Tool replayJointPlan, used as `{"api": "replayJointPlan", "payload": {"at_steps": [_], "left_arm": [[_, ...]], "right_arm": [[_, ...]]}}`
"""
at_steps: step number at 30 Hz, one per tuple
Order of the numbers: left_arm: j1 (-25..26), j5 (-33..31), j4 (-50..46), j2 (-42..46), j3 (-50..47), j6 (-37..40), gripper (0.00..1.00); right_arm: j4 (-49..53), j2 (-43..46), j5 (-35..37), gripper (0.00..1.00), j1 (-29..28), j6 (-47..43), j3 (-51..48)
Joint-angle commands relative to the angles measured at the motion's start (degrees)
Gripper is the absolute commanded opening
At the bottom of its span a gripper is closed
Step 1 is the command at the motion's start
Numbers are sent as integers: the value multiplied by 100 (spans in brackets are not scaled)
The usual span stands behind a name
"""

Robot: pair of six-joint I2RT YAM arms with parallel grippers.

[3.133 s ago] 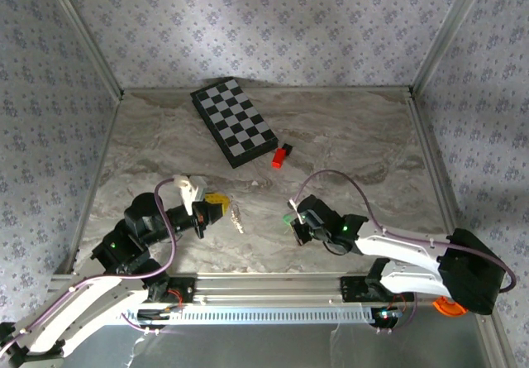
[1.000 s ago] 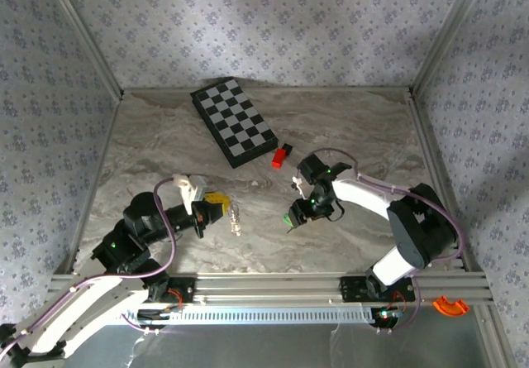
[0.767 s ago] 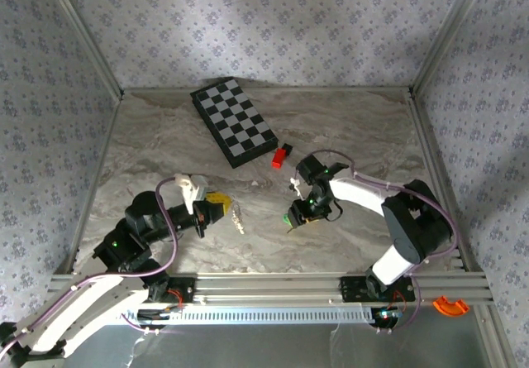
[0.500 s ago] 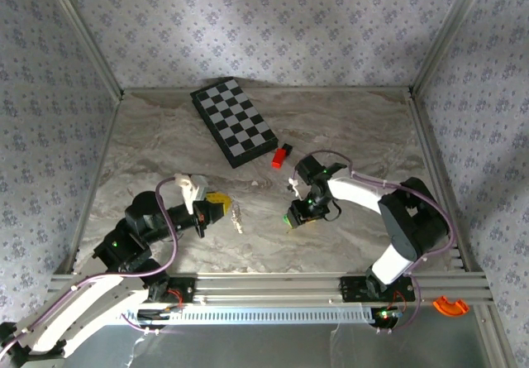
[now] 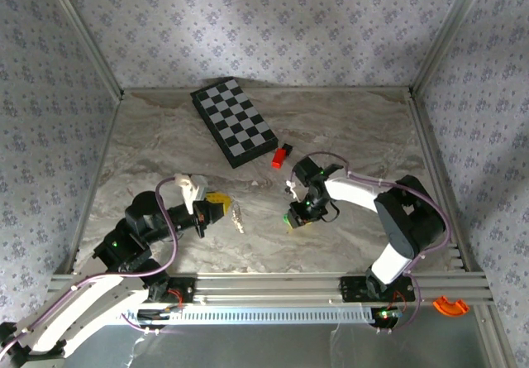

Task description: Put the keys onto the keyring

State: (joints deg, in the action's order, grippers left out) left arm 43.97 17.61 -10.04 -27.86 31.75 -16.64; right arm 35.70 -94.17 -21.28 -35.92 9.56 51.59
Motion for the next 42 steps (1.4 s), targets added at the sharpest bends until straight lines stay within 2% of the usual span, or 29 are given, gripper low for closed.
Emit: {"api": "replayJointPlan", "payload": {"at_steps": [1,19,42], "left_arm": [[-26,105,268,36,32,-76,0],[-26,129,275,-13,27,-111,0],[-27,128,228,25,64,-99,0]], "right_arm": [[131,13,18,29,-26,-68,7],[270,258,264,20,-45,-77,18],[262,152,427,17,-143,-117,9]]}}
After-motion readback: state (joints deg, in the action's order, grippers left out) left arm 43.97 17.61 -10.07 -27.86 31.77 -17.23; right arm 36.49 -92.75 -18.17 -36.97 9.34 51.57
